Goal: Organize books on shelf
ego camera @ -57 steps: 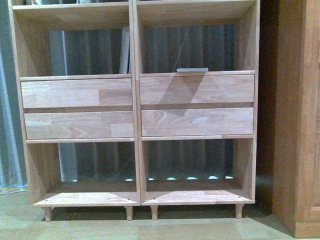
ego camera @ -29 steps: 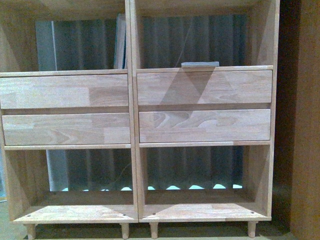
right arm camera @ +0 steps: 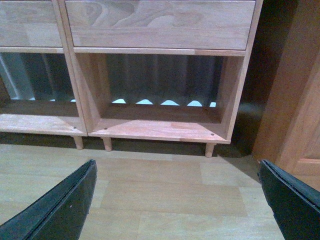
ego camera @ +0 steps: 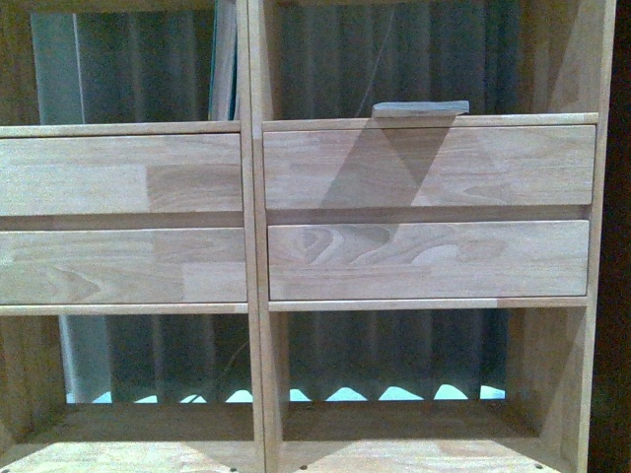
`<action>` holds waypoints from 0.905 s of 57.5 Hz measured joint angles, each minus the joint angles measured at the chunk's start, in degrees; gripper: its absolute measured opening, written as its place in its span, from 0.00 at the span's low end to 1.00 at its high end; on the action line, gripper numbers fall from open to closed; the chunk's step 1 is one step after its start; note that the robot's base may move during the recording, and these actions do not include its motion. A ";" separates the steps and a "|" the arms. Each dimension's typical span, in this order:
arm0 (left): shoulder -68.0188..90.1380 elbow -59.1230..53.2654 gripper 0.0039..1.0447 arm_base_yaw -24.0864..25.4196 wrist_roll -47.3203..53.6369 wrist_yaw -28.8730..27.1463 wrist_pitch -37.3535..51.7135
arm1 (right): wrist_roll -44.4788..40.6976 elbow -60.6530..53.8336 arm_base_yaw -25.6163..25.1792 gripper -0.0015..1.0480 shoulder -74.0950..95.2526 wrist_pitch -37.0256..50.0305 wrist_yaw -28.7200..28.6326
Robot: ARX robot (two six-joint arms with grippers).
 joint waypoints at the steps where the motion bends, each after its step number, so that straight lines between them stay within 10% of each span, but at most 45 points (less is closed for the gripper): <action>1: 0.00 0.00 0.94 0.00 0.00 0.02 0.00 | 0.00 0.00 0.00 0.93 0.00 0.00 0.00; 52: 0.00 0.00 0.94 0.00 0.00 0.02 0.00 | 0.00 0.00 0.00 0.93 0.00 0.00 0.00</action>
